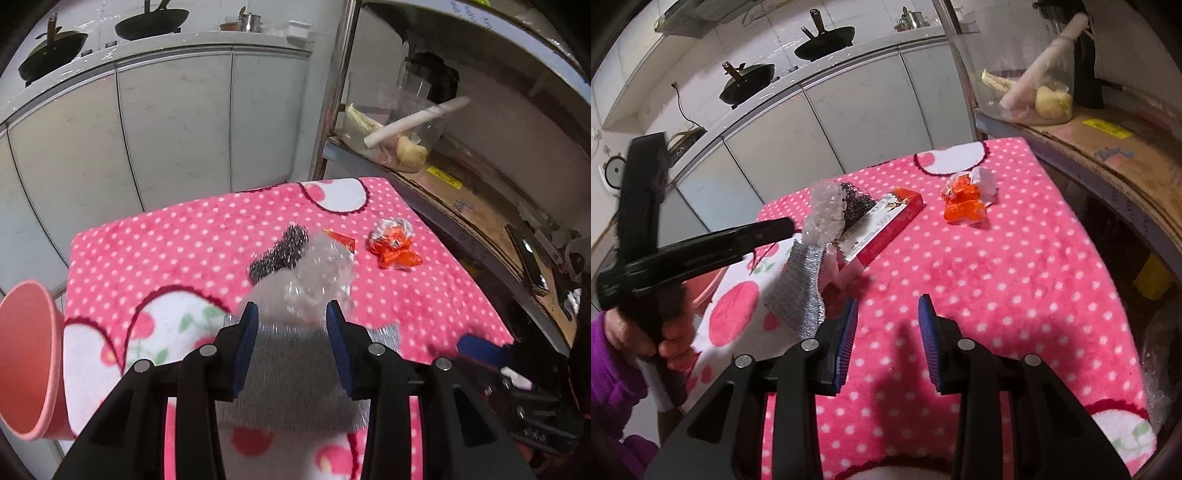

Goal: Collect trash
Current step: 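Grasp the clear bubble-wrap bag with the left tool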

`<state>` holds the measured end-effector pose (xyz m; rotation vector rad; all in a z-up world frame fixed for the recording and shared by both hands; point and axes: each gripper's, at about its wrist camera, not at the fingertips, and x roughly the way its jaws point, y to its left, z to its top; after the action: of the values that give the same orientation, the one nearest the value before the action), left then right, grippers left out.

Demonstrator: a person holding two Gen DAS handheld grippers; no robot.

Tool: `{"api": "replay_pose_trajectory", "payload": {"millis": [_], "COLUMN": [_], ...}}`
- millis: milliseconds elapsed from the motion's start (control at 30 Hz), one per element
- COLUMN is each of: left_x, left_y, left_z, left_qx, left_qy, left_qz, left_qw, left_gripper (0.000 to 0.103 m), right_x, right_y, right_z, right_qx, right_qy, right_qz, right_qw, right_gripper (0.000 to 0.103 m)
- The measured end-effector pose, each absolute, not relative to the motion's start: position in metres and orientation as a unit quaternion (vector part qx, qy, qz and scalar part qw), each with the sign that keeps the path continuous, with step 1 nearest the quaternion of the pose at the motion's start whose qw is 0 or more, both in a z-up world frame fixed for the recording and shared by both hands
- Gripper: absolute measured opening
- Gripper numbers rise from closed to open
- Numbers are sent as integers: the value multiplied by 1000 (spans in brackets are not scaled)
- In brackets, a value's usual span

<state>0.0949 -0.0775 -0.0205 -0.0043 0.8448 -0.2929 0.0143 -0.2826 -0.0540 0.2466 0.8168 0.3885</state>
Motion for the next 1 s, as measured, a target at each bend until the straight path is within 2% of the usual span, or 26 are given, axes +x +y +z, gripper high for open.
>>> {"api": "replay_pose_trajectory", "payload": {"millis": [200, 300, 467, 533, 600, 767, 1000], "left_x": [113, 119, 132, 131, 129, 120, 92], "left_y": [-95, -107, -116, -116, -113, -108, -76], "left_z": [-9, -5, -16, -19, -21, -18, 7], "left_qx": [2, 27, 36, 33, 27, 12, -57], "left_qy": [400, 390, 404, 402, 402, 393, 370], "left_qz": [-154, -151, -141, -143, -146, -148, -152], "left_qw": [904, 908, 903, 904, 903, 908, 915], "left_gripper": [38, 46, 45, 43, 32, 18, 15], "right_x": [25, 30, 35, 36, 37, 34, 21], "right_y": [-285, -287, -290, -291, -291, -287, -276], "right_z": [-59, -61, -60, -60, -61, -60, -48], "right_qx": [123, 128, 123, 125, 127, 133, 128], "right_qy": [399, 403, 400, 400, 400, 401, 392], "right_qz": [191, 190, 190, 190, 190, 195, 208], "right_qw": [888, 886, 888, 888, 888, 885, 887], "right_gripper": [35, 35, 35, 35, 35, 35, 35]}}
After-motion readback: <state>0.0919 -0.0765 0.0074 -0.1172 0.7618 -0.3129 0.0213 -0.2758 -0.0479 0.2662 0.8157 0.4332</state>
